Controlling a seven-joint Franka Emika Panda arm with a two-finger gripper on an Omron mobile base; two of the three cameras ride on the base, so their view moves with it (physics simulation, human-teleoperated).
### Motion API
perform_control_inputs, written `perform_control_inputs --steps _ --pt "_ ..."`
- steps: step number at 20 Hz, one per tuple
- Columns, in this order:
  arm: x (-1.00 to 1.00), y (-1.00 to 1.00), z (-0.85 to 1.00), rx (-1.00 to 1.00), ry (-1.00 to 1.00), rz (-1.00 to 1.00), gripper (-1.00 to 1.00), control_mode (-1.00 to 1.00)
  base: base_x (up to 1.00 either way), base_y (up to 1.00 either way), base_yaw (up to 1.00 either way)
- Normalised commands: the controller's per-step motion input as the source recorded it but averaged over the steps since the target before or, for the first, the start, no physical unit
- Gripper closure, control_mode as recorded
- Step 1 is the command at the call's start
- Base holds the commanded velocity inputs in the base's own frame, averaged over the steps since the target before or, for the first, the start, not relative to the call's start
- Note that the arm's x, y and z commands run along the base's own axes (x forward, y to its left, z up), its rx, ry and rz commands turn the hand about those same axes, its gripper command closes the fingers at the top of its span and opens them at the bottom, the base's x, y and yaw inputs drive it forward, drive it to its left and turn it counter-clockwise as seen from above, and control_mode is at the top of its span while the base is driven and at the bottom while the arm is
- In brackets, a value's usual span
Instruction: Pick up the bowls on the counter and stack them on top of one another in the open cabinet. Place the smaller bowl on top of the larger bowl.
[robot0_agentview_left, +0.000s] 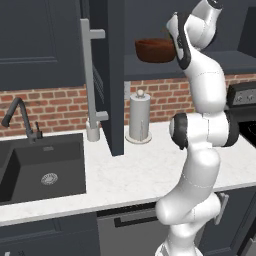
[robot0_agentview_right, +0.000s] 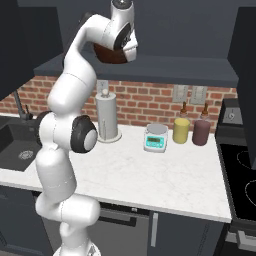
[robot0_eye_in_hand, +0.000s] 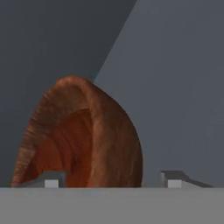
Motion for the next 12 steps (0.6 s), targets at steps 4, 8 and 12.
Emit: perform_control_inputs --steps 4,8,12 --pt "-0.71 -0.27 0.0 0.07 -0.15 0.0 -1.0 -1.0 0.0 0.0 0.0" --pt "-1.0 -0.57 -0.12 0.14 -0.22 0.0 -1.0 -1.0 0.0 0.0 0.0" --pt "-1.0 -0.69 -0.56 0.11 -0.14 0.0 -1.0 -1.0 0.0 0.0 0.0"
